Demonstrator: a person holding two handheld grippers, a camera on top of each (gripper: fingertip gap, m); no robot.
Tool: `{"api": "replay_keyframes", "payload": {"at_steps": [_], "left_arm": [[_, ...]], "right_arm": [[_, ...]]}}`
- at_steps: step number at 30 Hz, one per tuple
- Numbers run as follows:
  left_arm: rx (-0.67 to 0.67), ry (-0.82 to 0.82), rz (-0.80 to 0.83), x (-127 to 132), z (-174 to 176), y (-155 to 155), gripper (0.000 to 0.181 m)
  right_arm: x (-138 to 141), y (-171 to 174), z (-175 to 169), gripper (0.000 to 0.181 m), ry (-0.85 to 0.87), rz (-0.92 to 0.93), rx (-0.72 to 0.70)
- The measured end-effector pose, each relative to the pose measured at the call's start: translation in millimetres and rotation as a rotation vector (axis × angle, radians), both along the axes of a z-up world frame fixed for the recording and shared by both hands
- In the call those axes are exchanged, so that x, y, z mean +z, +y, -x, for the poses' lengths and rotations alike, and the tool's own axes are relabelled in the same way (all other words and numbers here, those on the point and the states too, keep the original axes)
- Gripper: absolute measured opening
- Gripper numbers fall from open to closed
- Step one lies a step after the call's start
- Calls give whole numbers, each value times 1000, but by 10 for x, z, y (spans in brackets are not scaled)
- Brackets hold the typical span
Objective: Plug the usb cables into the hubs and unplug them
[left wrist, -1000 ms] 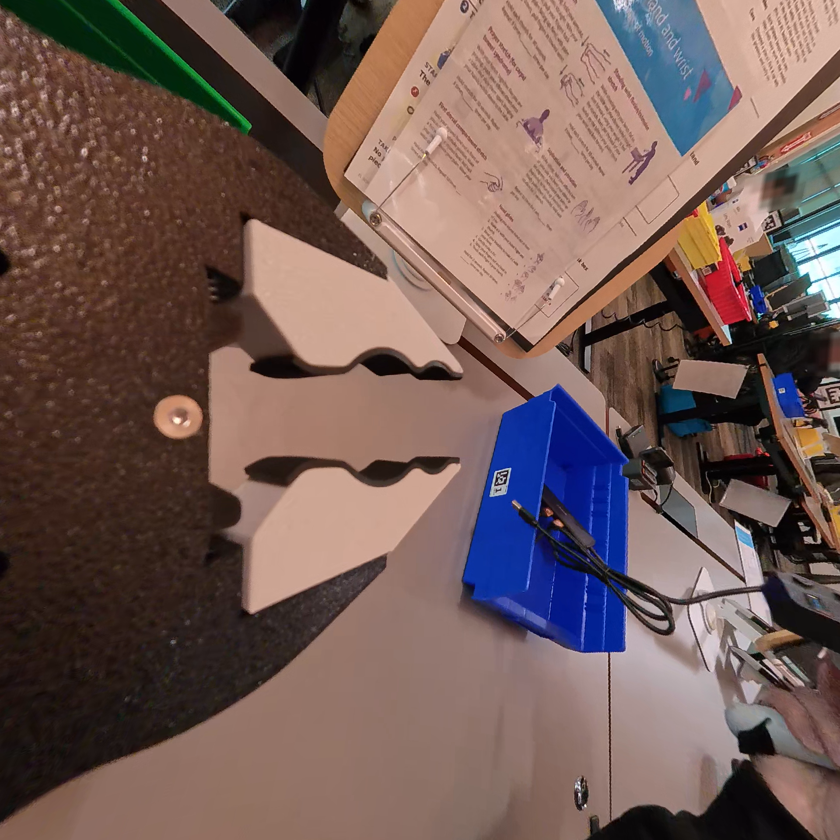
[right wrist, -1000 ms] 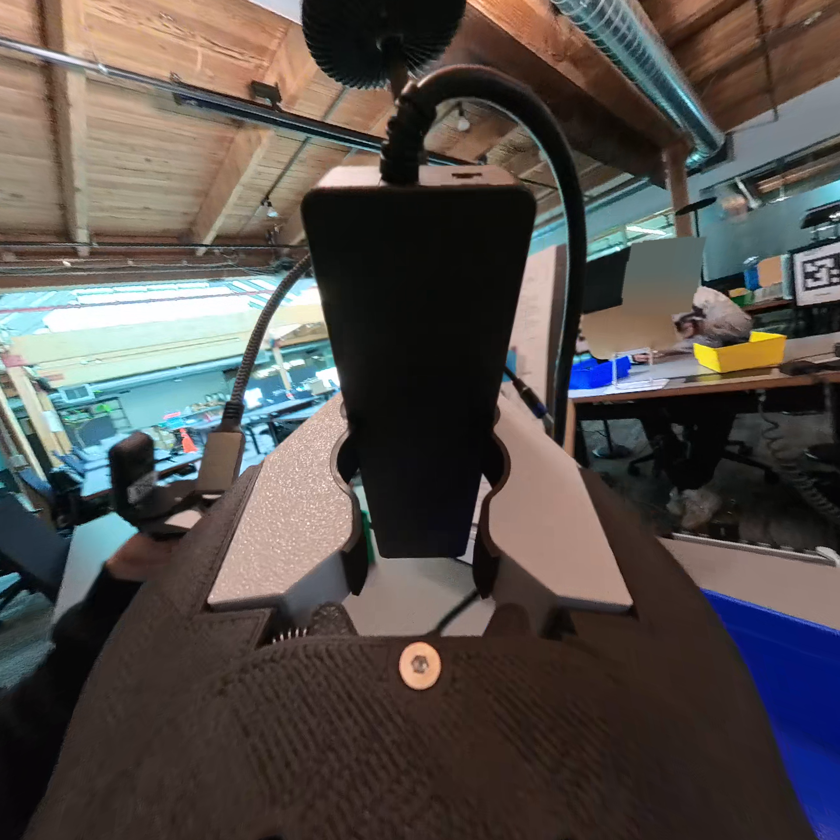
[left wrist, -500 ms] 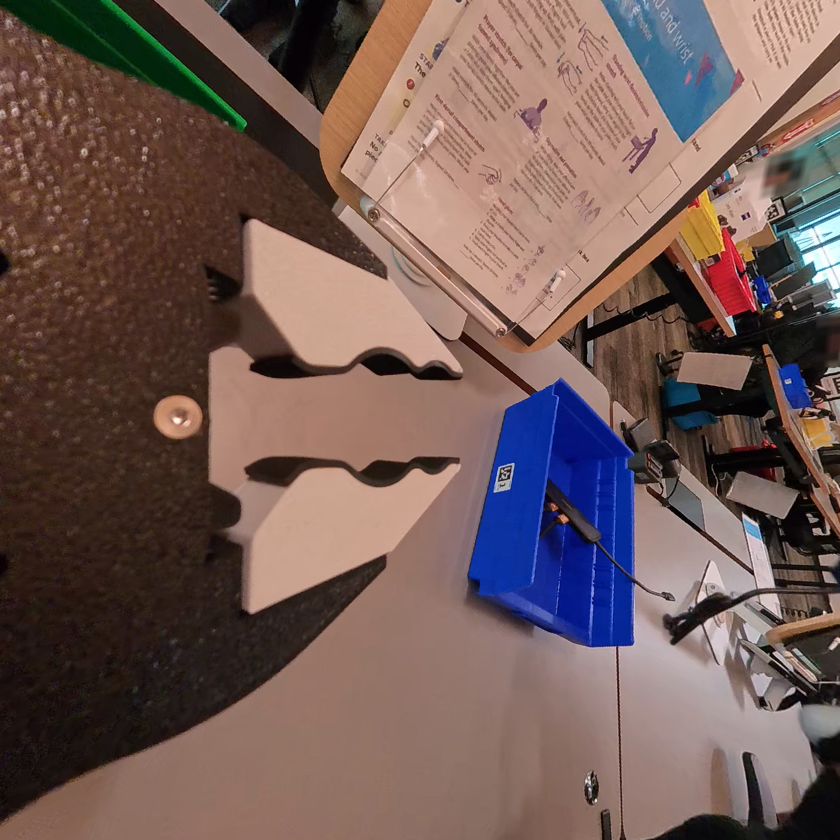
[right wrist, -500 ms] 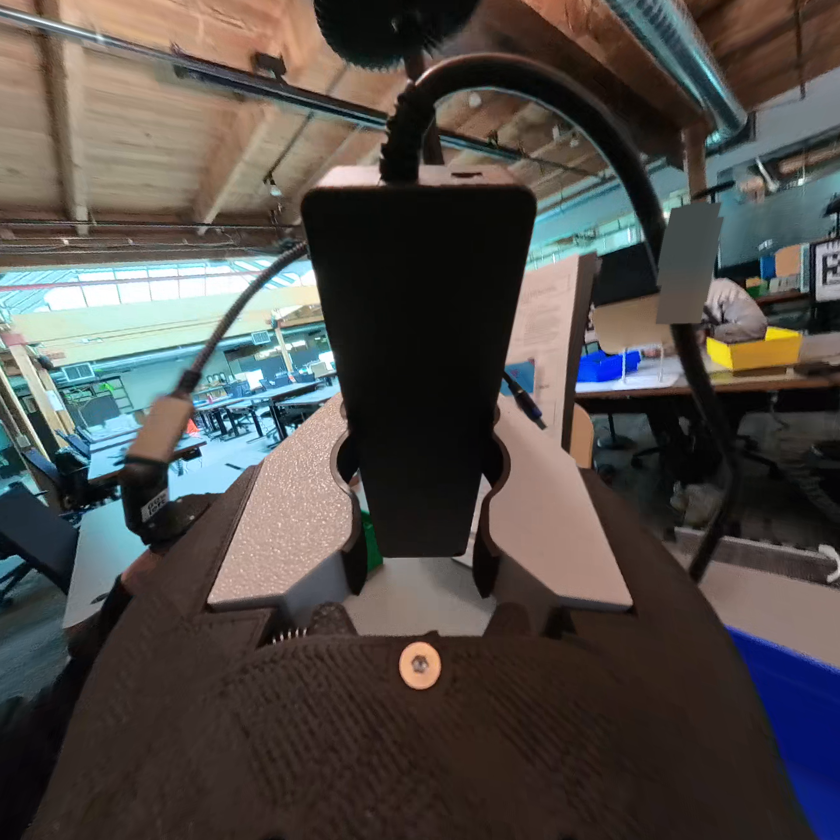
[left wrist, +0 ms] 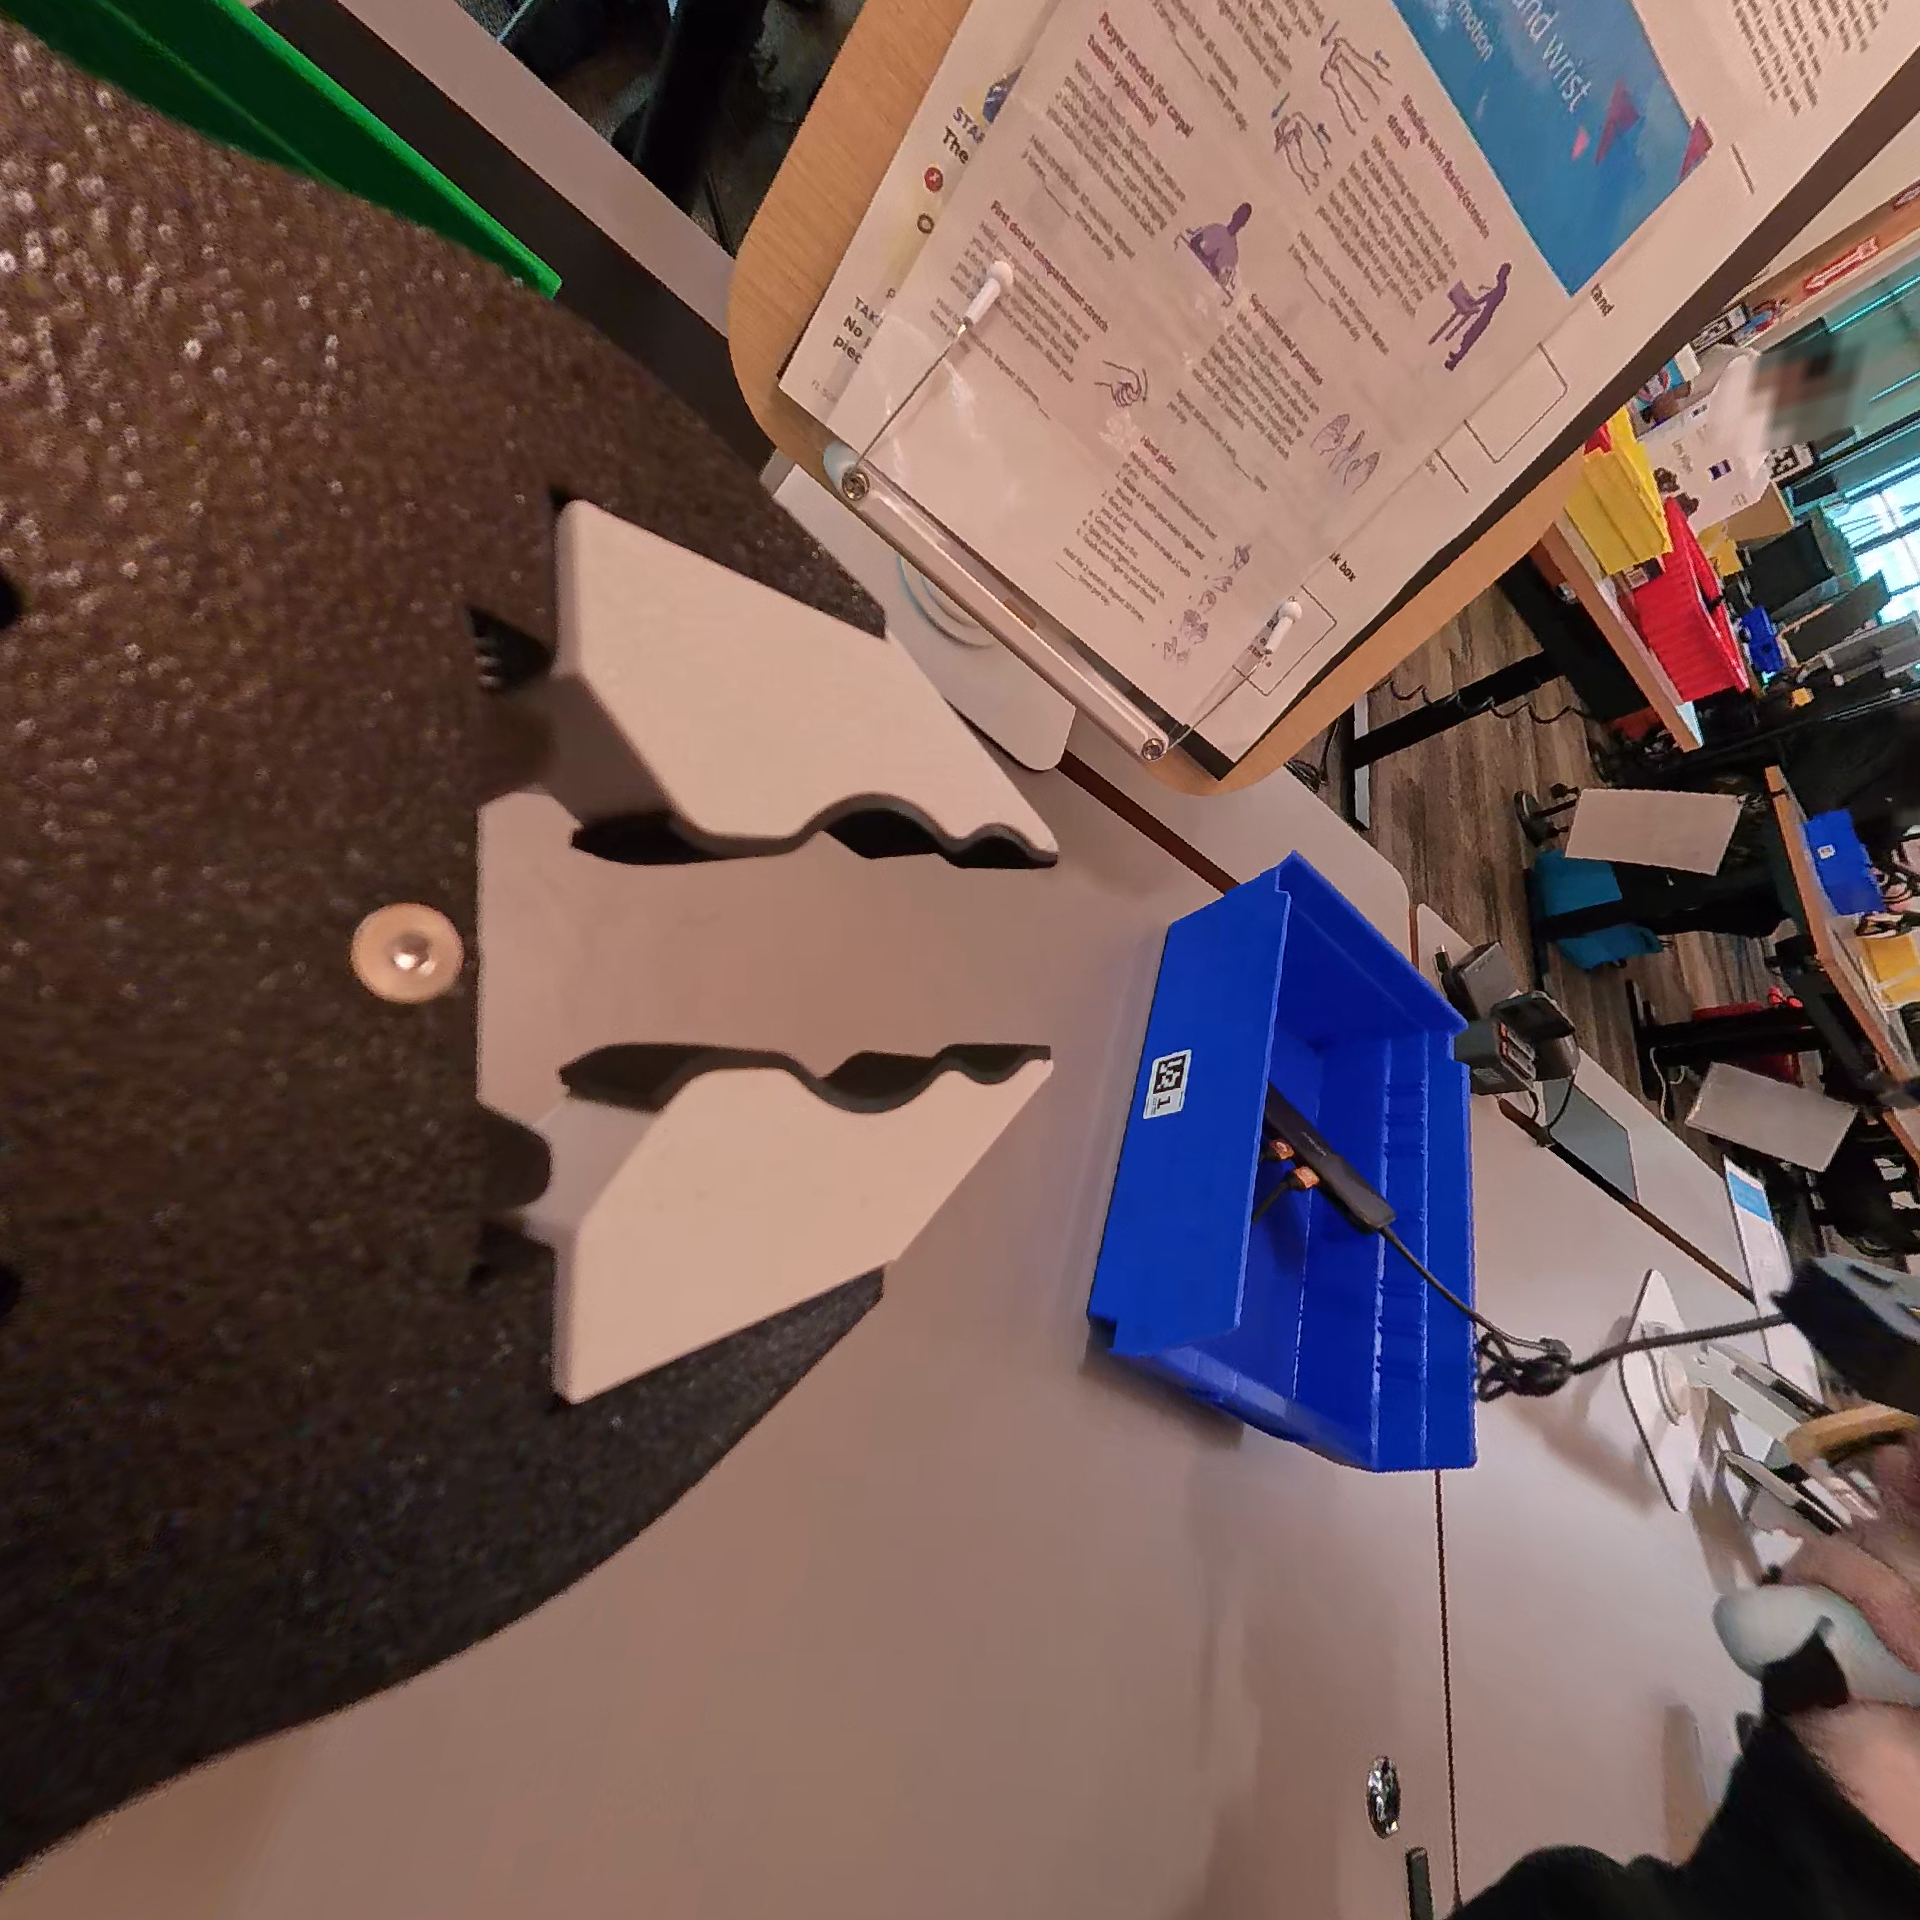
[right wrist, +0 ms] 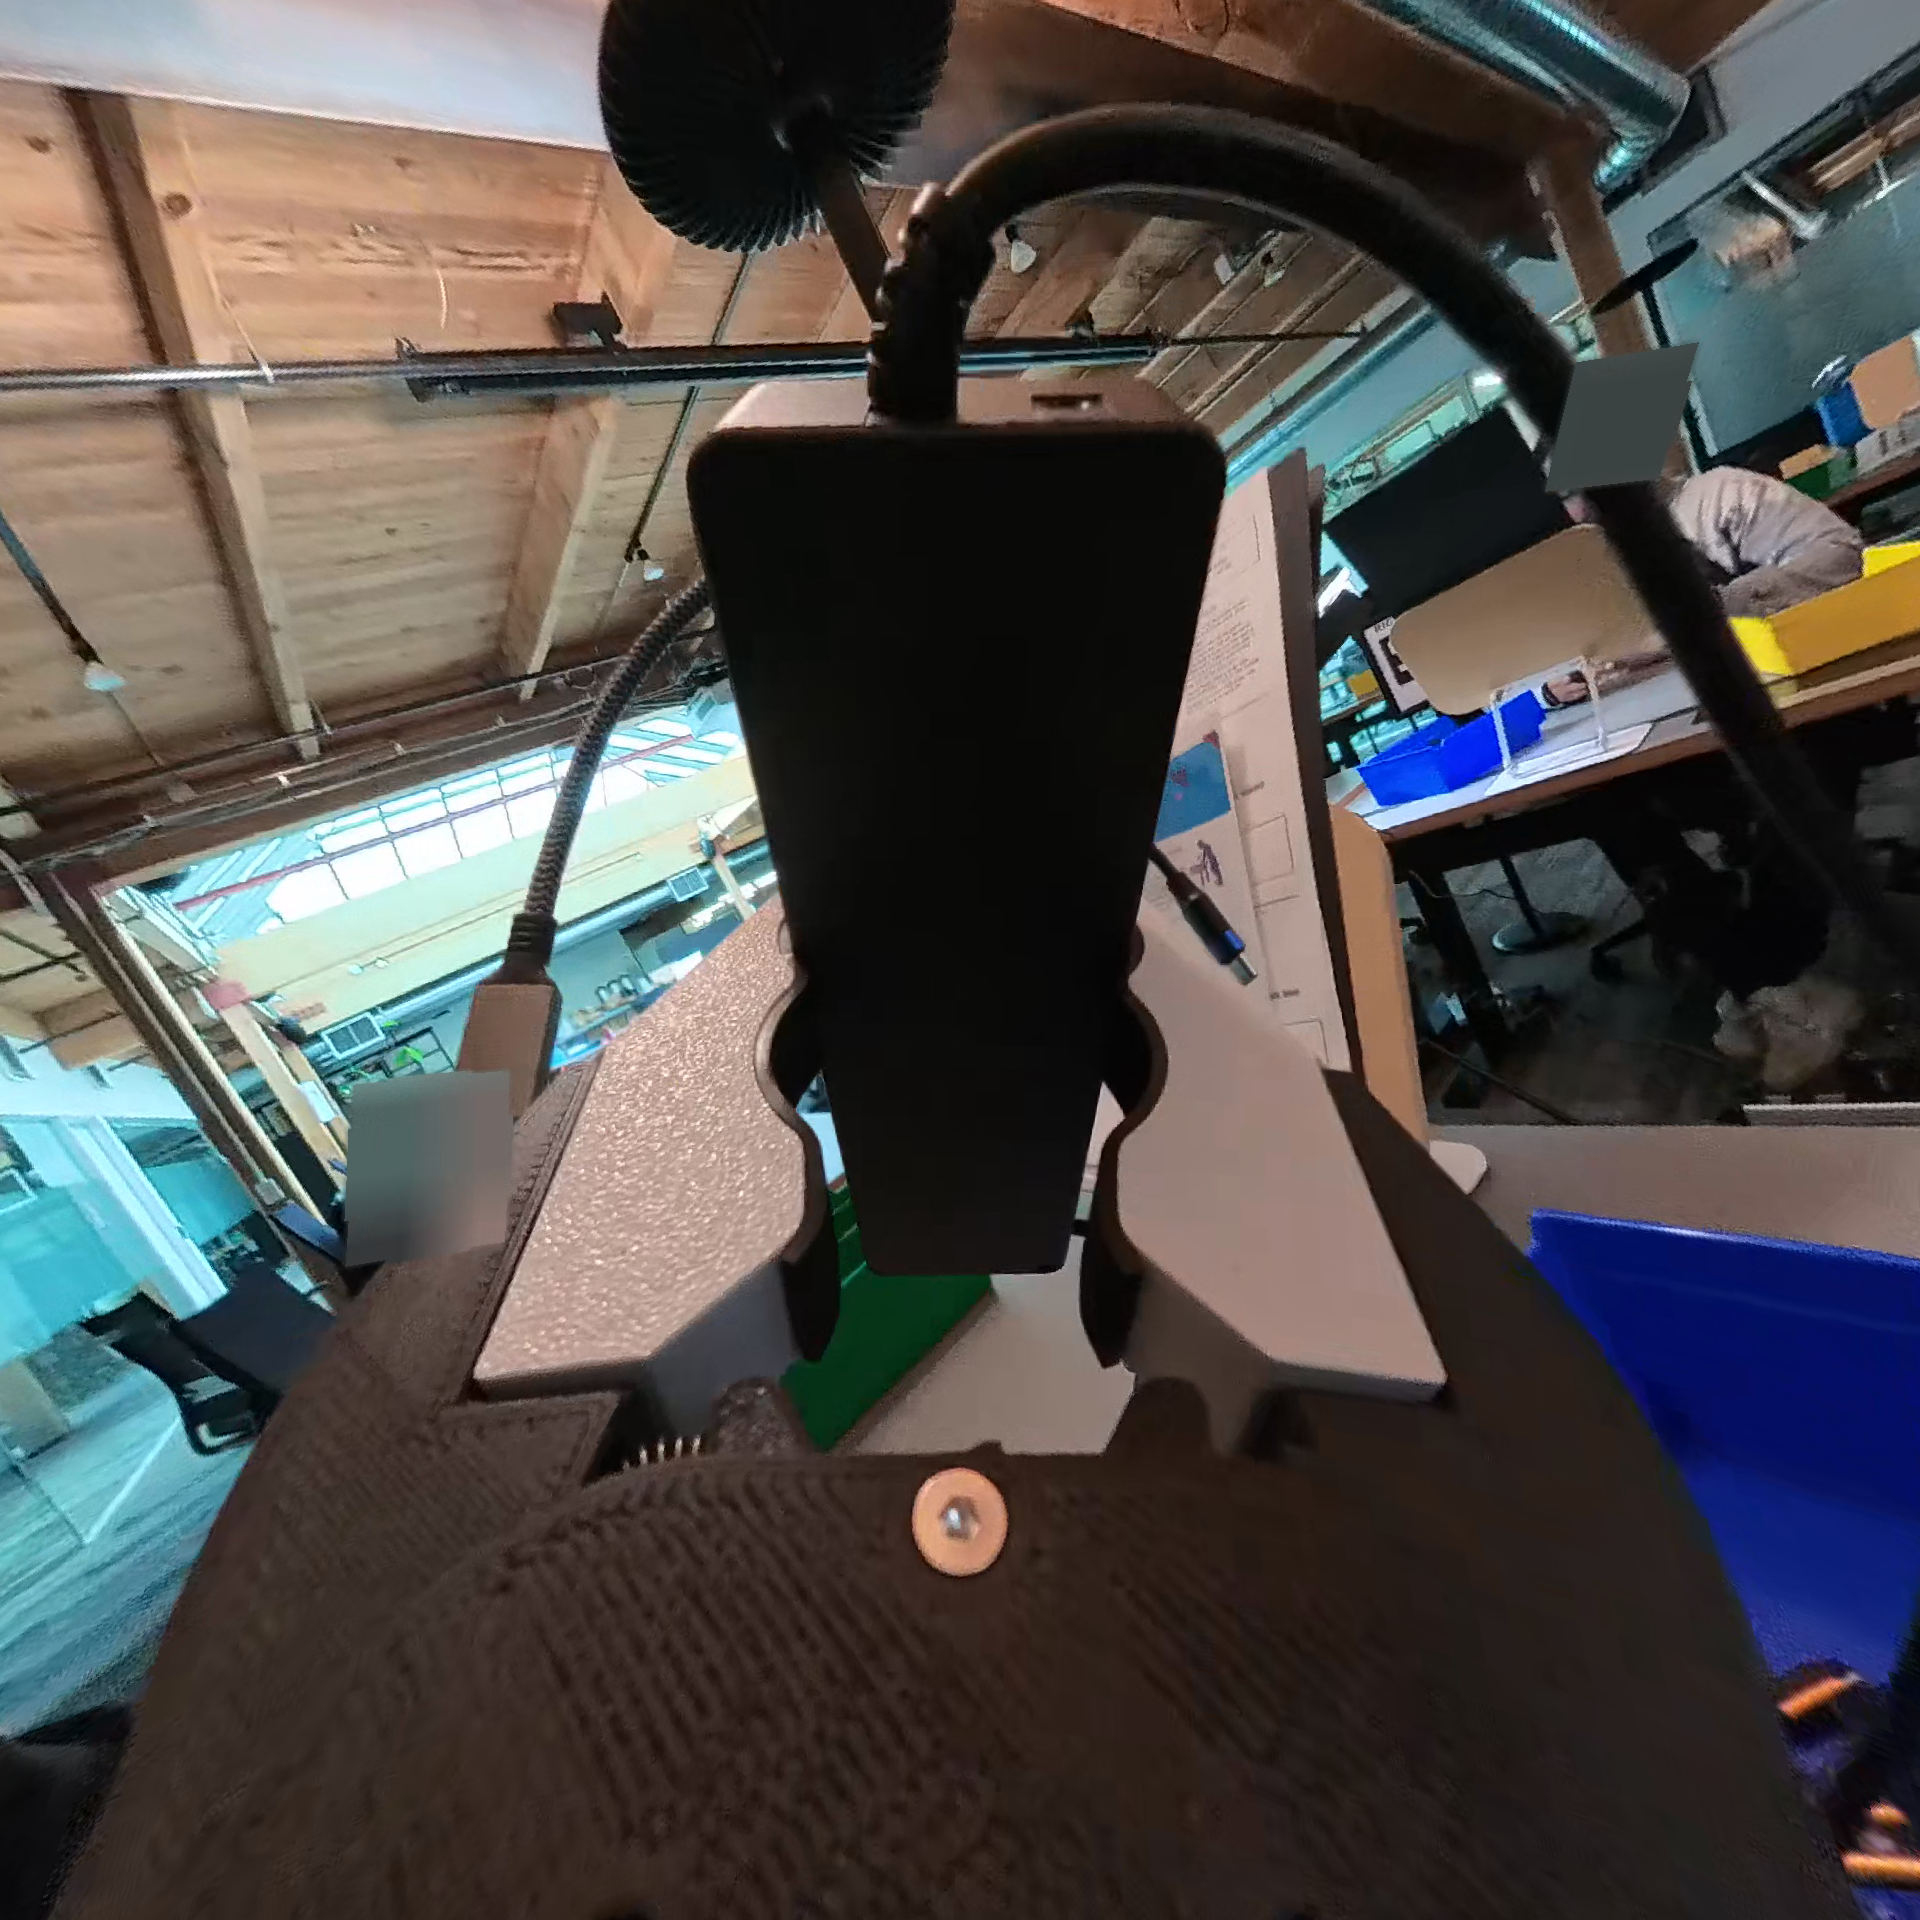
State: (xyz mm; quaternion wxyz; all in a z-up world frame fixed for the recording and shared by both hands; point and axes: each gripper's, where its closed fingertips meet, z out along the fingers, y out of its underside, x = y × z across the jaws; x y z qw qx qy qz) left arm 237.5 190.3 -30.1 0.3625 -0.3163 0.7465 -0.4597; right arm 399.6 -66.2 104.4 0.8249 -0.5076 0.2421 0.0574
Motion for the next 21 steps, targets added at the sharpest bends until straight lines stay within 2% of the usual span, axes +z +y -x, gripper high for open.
{"api": "replay_keyframes", "payload": {"at_steps": [3,6,11,15,19,21], "left_arm": [[-3,-2,-6,-2,-1,-10,31],[-4,3,-8,-17,-9,-19,31],[-10,6,-19,-30,-5,-41,31],[-16,10,-21,-40,-4,-51,31],[-20,16,-27,-57,-5,-66,31],[-21,15,-31,-57,-6,-71,31]], "right_arm": [[219,-1,166,52,-40,-48,34],[371,18,233,52,-130,8,-39],[608,-26,301,52,-172,-26,-64],[792,-128,313,52,-232,-25,-142],[853,-270,168,52,-326,94,-346],[816,-213,183,52,-306,106,-297]]}}
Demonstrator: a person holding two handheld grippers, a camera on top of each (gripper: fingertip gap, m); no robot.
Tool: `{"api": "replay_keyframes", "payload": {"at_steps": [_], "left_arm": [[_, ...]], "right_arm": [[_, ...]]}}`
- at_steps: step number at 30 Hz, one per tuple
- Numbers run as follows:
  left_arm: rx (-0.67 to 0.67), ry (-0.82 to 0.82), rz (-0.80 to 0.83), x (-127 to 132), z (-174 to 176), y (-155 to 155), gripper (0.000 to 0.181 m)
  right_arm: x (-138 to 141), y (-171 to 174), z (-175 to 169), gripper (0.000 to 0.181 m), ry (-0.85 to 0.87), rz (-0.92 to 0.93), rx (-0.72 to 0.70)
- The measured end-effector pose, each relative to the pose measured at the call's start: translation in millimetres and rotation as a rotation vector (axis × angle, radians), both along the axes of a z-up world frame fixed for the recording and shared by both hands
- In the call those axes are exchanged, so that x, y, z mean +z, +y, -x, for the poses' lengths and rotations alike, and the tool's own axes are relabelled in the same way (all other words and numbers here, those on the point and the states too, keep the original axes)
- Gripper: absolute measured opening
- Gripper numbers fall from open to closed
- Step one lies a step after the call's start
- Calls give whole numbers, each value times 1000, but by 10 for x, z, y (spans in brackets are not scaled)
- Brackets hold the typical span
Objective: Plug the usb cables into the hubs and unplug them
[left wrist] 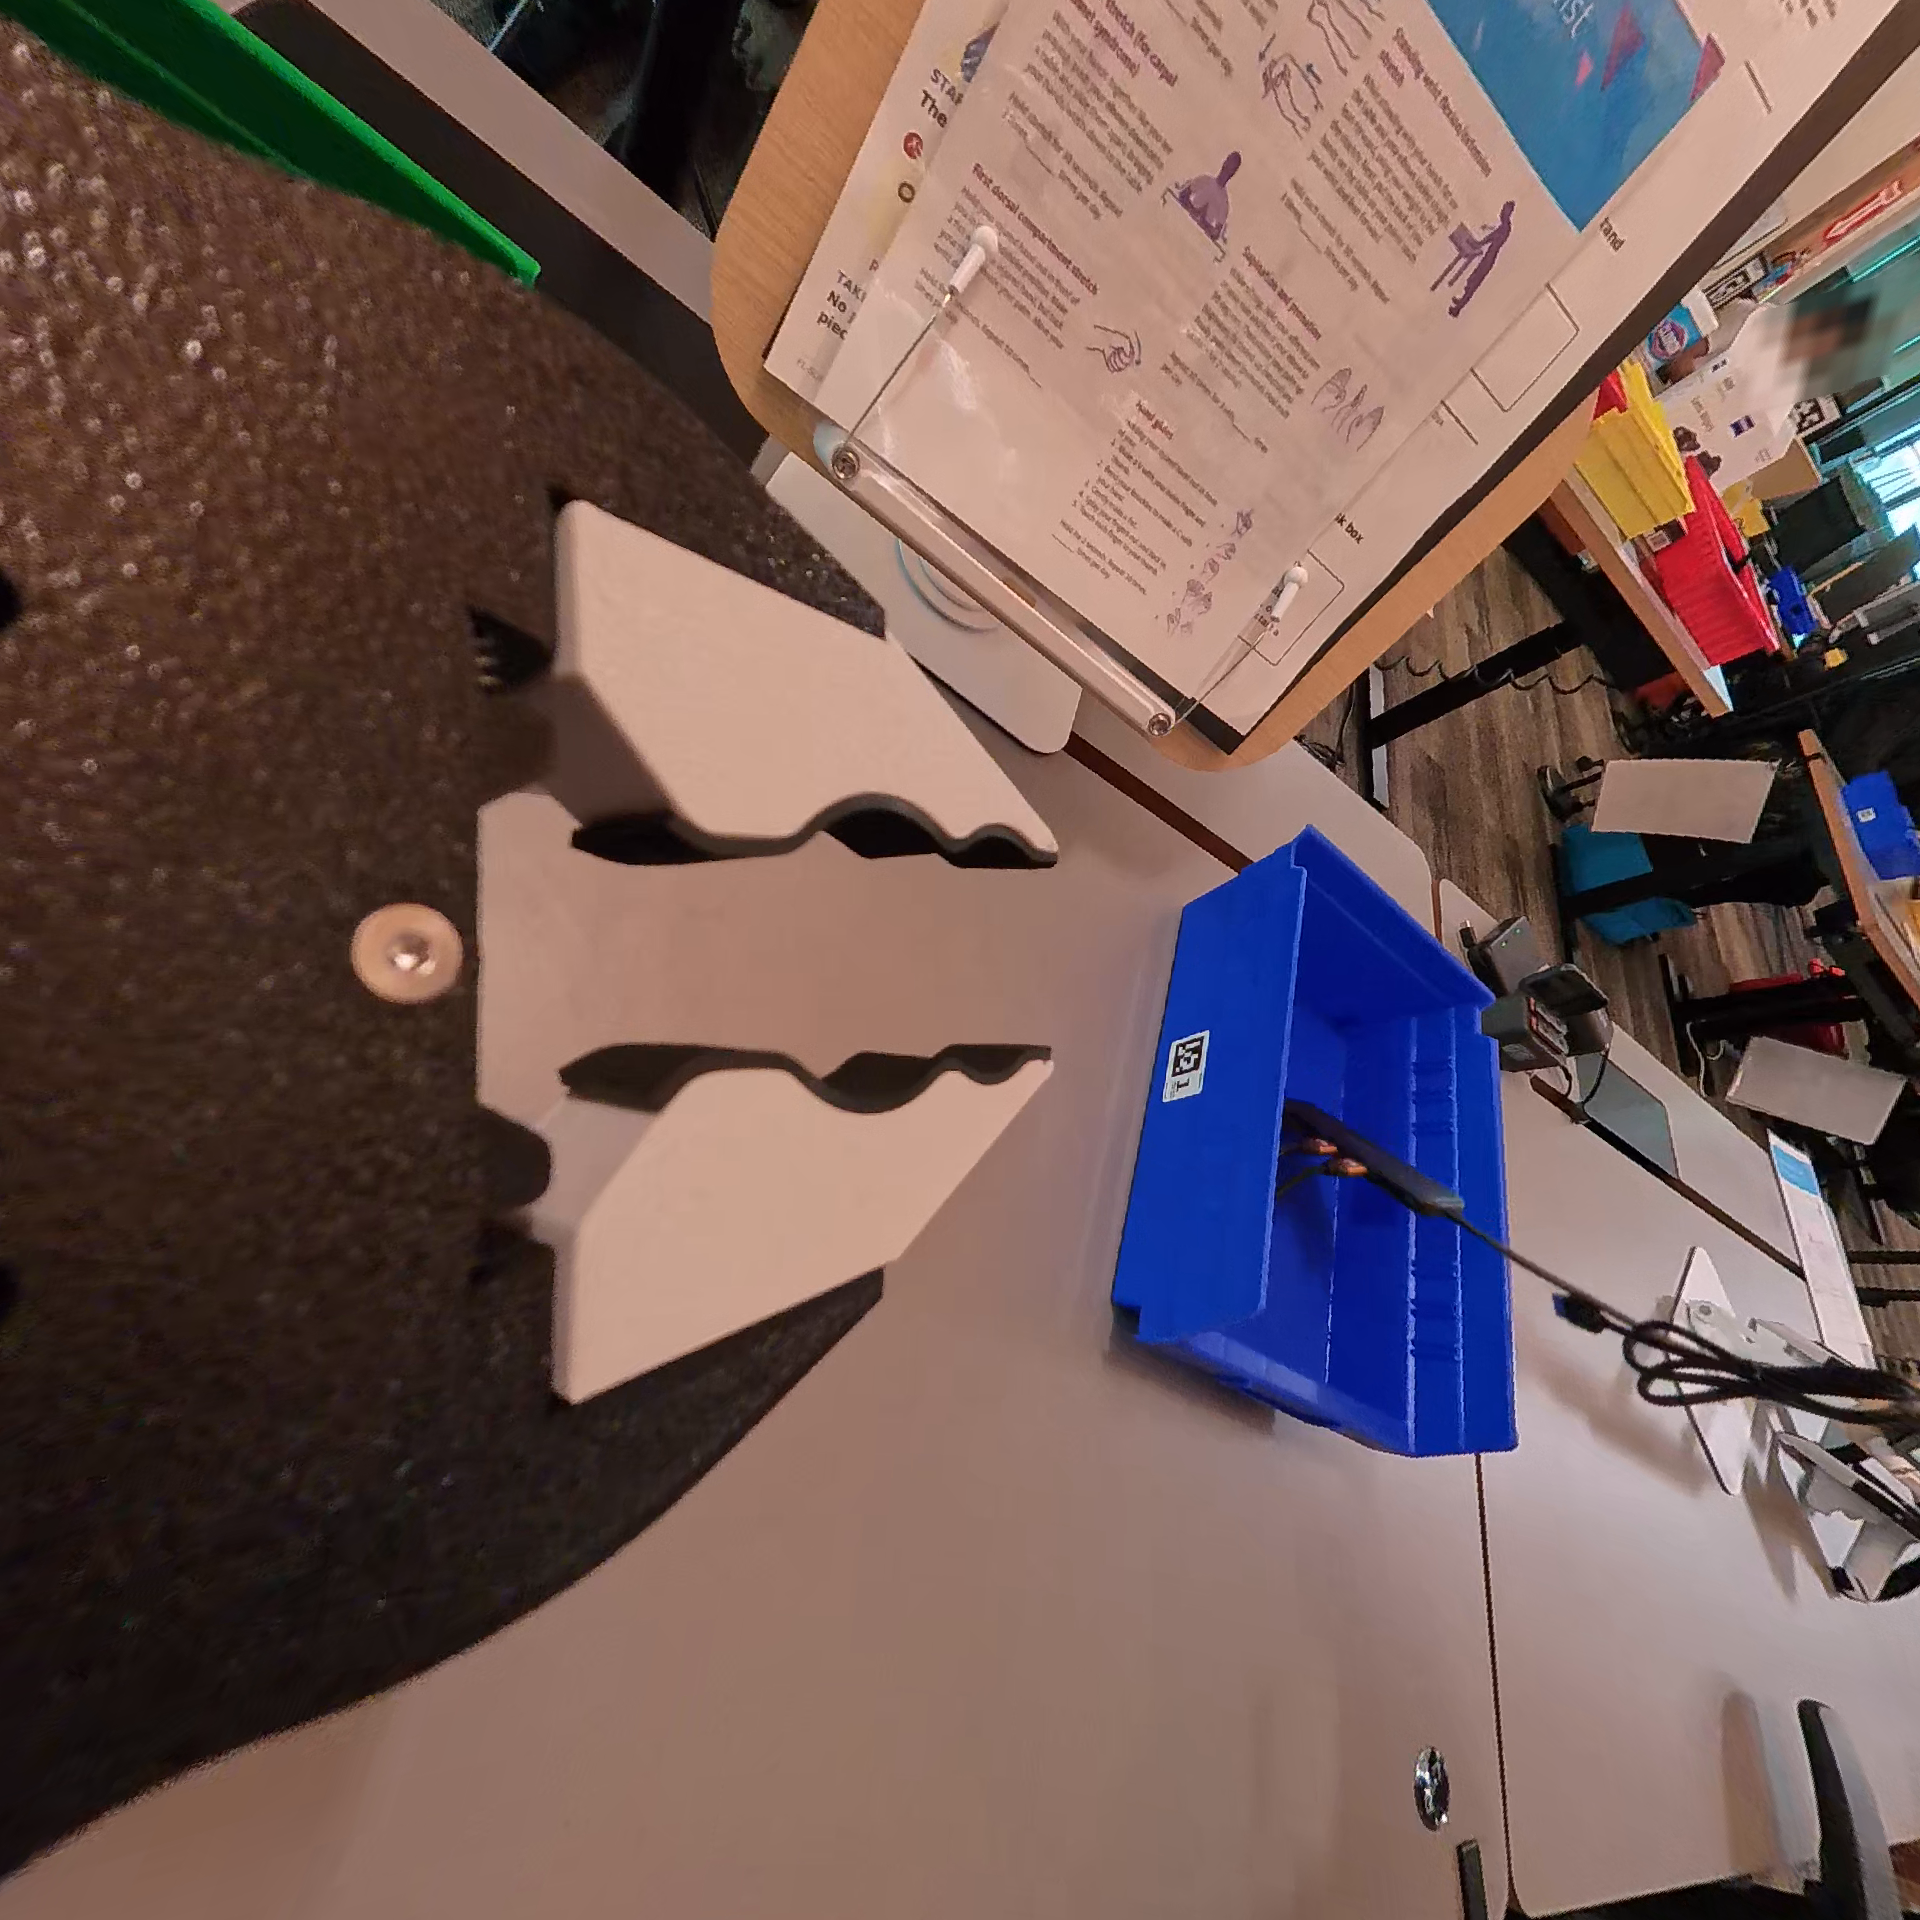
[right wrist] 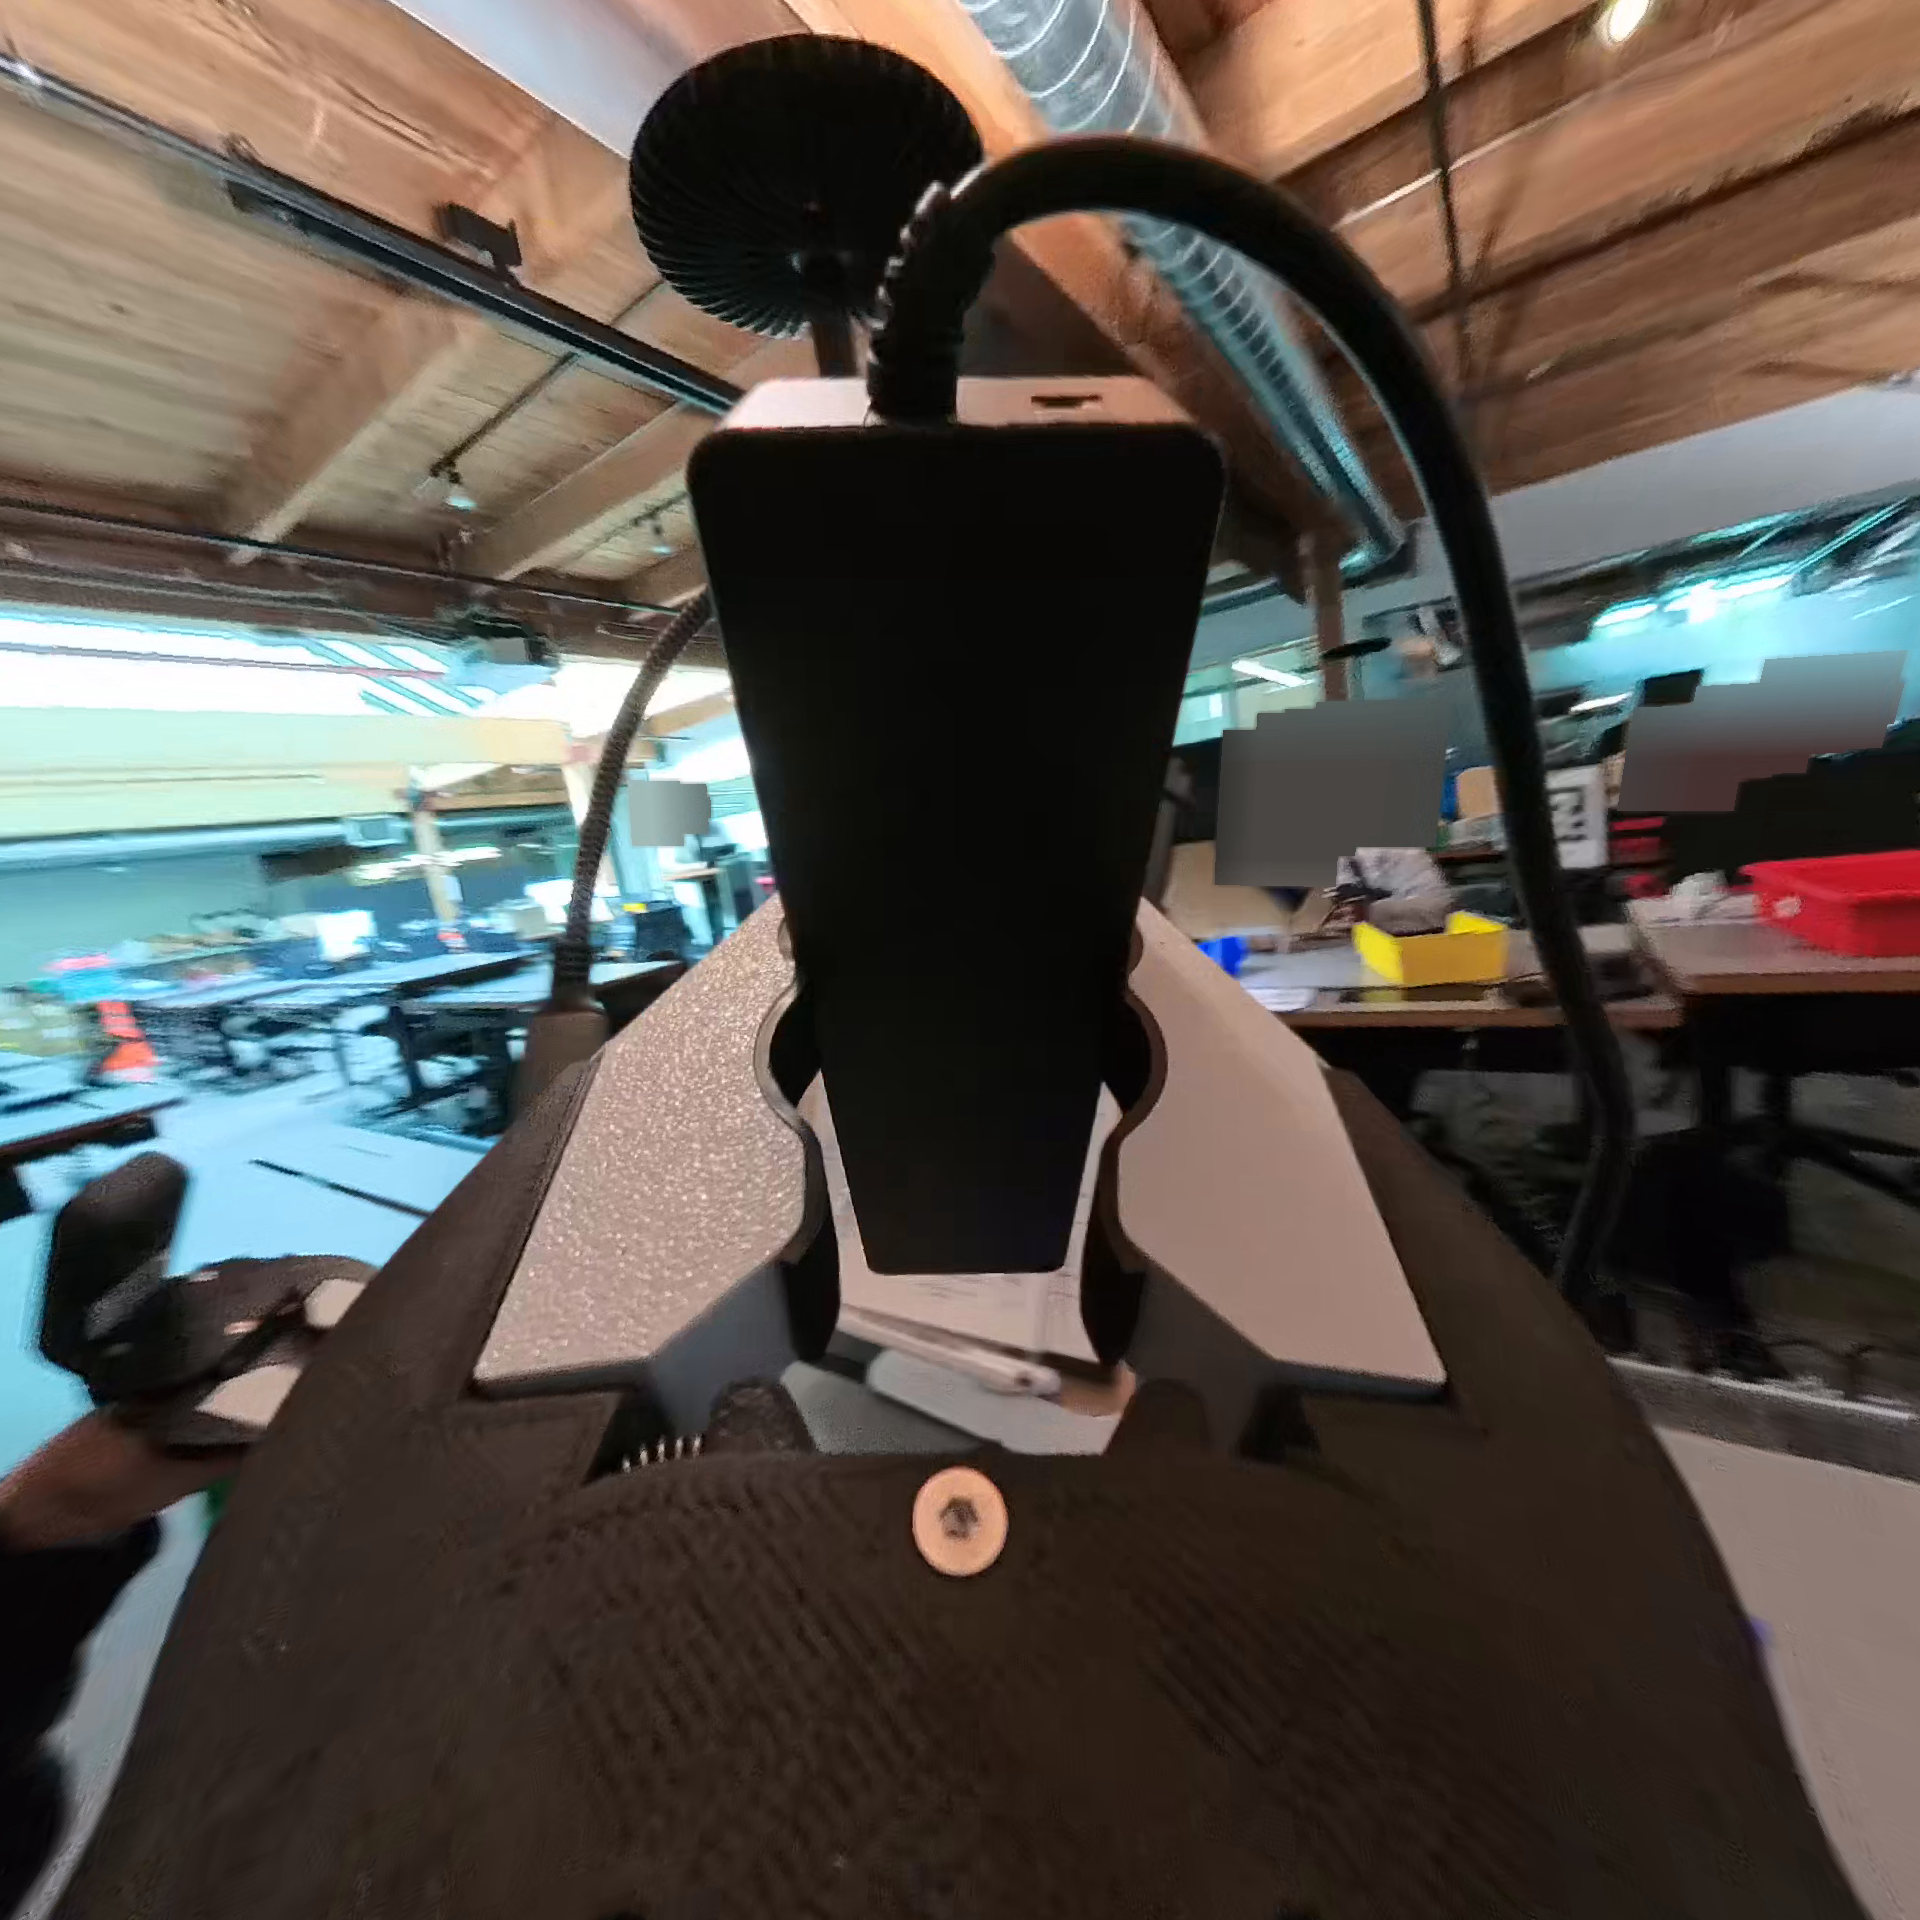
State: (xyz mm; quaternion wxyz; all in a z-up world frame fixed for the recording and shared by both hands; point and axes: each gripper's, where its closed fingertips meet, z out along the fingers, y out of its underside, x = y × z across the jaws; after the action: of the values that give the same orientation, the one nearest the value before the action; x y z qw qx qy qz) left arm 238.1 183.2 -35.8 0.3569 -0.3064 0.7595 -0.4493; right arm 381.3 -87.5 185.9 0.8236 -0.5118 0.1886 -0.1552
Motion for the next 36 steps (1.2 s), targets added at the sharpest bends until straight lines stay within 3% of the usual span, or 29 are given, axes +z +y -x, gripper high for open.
{"api": "replay_keyframes", "payload": {"at_steps": [7,20,27,30,36], "left_arm": [[-1,2,-8,-9,1,-9,31],[-1,0,-6,-4,-2,6,31],[-4,0,-5,4,19,22,32],[-2,-6,7,30,27,48,32],[-1,1,10,17,25,62,32]], "right_arm": [[-108,389,272,52,134,-97,349],[49,609,444,52,186,-185,493],[-221,664,256,52,225,-108,389],[-492,553,38,52,321,-133,329],[-1202,296,-513,52,441,-1,93]]}}
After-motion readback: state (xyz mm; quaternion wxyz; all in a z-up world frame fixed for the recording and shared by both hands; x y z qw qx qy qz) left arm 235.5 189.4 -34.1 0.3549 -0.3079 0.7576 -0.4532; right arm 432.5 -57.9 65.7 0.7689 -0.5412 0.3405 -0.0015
